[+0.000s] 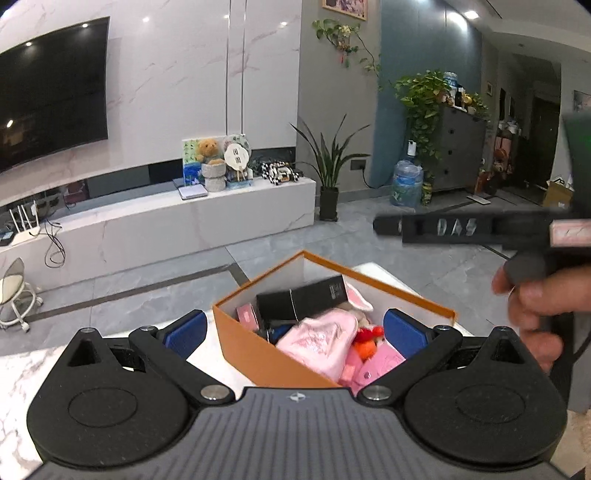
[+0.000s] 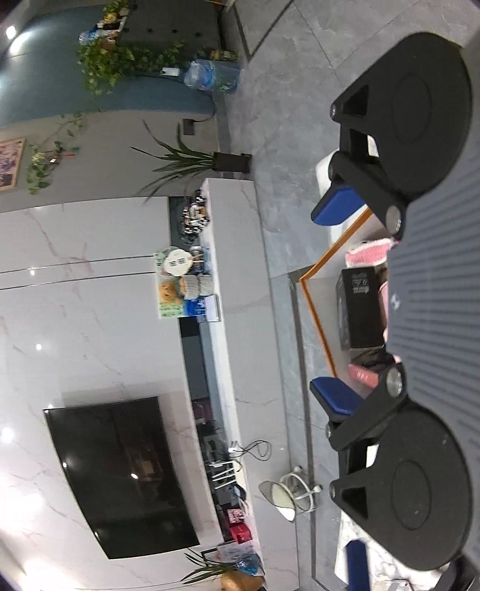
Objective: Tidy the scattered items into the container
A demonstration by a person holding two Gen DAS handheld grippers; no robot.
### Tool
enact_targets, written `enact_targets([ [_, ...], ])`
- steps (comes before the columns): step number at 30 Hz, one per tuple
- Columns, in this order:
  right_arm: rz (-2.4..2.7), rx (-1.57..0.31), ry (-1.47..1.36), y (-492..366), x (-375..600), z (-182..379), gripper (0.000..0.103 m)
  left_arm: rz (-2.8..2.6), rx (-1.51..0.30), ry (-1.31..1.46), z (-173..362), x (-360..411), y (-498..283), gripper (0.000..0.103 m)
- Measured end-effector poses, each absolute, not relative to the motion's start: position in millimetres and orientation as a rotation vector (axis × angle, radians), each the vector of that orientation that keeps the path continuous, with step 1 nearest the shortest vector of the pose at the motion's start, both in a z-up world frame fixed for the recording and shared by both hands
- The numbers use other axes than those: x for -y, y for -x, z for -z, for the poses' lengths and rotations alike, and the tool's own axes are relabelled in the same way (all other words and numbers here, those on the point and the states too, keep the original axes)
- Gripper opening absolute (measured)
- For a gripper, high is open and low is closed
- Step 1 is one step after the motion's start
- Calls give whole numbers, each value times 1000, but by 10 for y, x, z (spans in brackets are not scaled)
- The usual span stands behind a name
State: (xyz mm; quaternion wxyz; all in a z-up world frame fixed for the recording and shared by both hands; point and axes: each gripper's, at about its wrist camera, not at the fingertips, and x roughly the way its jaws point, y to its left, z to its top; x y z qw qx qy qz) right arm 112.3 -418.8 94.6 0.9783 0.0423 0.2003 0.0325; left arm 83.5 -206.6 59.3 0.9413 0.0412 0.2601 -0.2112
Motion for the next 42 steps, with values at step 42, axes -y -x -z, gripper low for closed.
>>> enact_targets([
  [42, 233, -609, -40, -674, 4029, -347, 102, 470, -736, -74, 58, 2289, -998, 103],
])
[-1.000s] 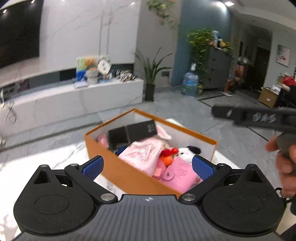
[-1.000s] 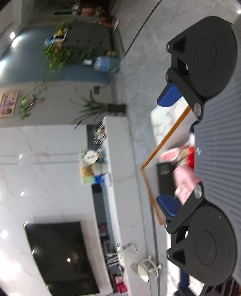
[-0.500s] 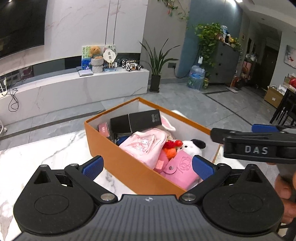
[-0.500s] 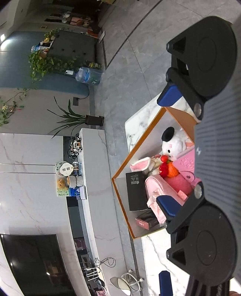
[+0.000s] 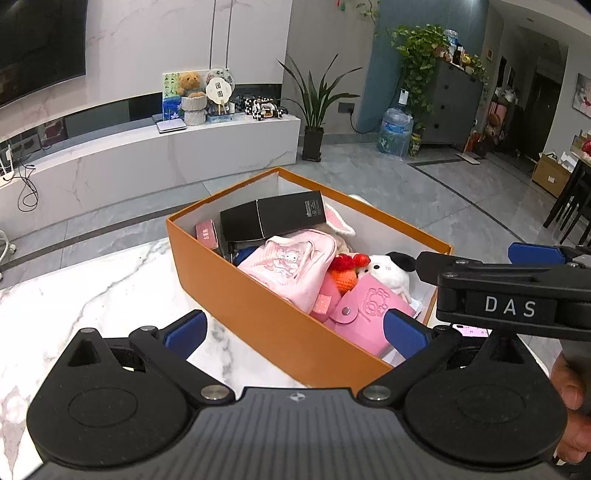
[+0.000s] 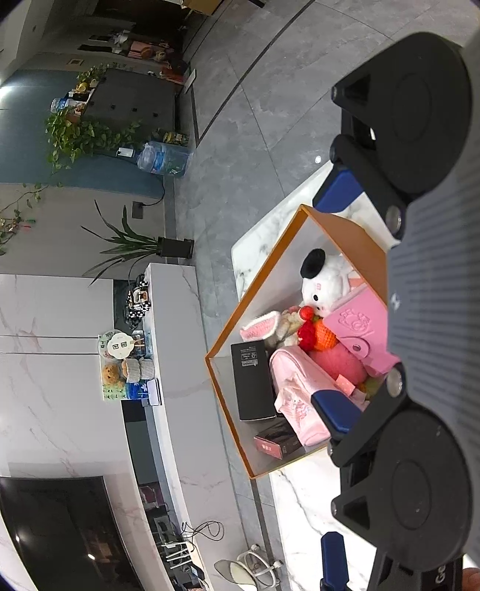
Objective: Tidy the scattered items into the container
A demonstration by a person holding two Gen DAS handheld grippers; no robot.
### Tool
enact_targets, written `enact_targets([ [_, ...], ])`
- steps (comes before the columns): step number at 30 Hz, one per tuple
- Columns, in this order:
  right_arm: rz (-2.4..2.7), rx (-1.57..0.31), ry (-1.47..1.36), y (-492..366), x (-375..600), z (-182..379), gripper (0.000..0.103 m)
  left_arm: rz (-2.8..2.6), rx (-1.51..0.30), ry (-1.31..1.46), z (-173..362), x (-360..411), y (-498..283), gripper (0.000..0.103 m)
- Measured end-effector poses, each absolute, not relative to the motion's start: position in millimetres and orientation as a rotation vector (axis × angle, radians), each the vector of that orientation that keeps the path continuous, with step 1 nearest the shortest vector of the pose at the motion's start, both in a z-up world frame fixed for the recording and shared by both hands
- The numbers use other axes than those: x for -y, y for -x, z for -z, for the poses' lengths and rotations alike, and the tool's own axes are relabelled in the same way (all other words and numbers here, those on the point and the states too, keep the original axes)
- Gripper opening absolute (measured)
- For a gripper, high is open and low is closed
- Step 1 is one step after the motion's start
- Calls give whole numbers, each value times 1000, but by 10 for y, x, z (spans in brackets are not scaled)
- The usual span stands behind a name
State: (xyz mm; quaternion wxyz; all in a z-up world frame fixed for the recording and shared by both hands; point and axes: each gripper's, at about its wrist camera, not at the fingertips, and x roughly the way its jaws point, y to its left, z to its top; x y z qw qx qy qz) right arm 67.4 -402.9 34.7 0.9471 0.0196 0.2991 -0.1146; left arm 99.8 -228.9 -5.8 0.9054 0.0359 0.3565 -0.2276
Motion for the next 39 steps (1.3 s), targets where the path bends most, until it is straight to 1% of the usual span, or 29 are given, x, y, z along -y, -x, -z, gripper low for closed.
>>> enact_targets([
  [39, 228, -609, -41, -669, 4085, -346, 103, 484, -734, -94, 76, 2403, -936, 103],
])
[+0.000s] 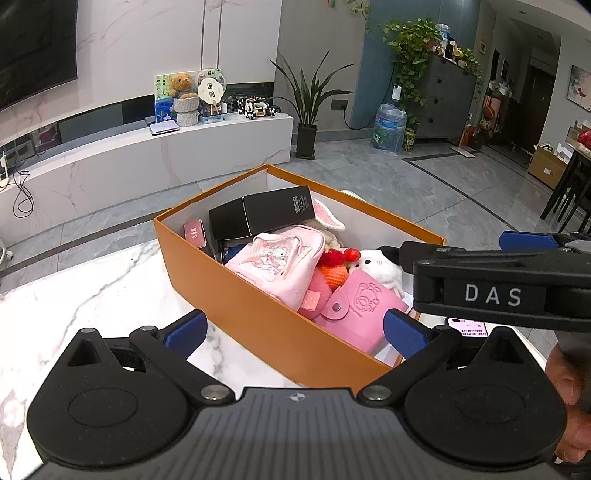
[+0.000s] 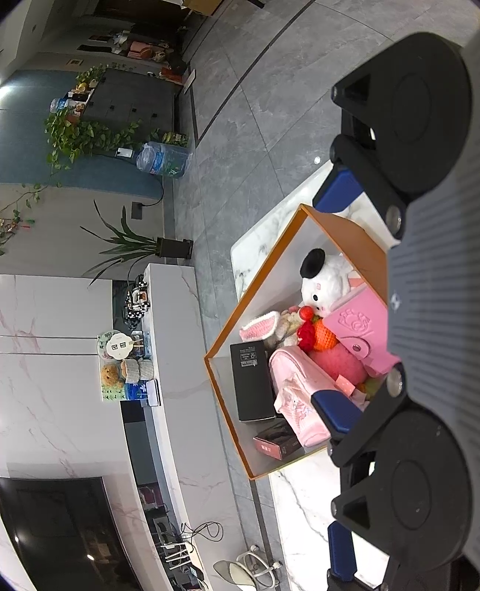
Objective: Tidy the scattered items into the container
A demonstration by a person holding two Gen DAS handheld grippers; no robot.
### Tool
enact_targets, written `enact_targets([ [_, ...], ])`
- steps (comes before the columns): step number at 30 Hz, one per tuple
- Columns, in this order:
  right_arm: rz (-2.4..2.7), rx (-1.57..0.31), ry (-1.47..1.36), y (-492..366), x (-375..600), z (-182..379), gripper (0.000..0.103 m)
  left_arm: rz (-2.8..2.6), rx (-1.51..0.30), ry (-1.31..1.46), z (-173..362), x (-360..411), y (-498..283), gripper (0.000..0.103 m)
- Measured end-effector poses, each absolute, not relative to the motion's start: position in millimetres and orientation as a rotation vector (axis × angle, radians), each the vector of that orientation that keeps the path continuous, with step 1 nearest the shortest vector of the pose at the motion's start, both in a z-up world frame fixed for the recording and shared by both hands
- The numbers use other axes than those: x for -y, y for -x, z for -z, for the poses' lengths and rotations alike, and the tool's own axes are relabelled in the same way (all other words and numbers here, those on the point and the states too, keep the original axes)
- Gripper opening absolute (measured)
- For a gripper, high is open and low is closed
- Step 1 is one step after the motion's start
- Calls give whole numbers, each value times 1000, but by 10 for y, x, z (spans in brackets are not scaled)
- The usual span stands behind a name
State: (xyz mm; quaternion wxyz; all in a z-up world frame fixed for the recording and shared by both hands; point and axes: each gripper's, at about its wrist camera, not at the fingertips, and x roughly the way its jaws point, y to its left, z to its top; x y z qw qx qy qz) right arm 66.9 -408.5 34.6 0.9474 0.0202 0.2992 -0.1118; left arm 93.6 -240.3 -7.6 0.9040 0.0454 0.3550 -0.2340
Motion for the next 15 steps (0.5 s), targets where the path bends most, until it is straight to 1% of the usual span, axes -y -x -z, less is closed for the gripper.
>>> enact_targets([
  [15, 227, -607, -39, -690, 4076, -345, 102, 500, -712, -114, 73, 2413, -896, 103],
])
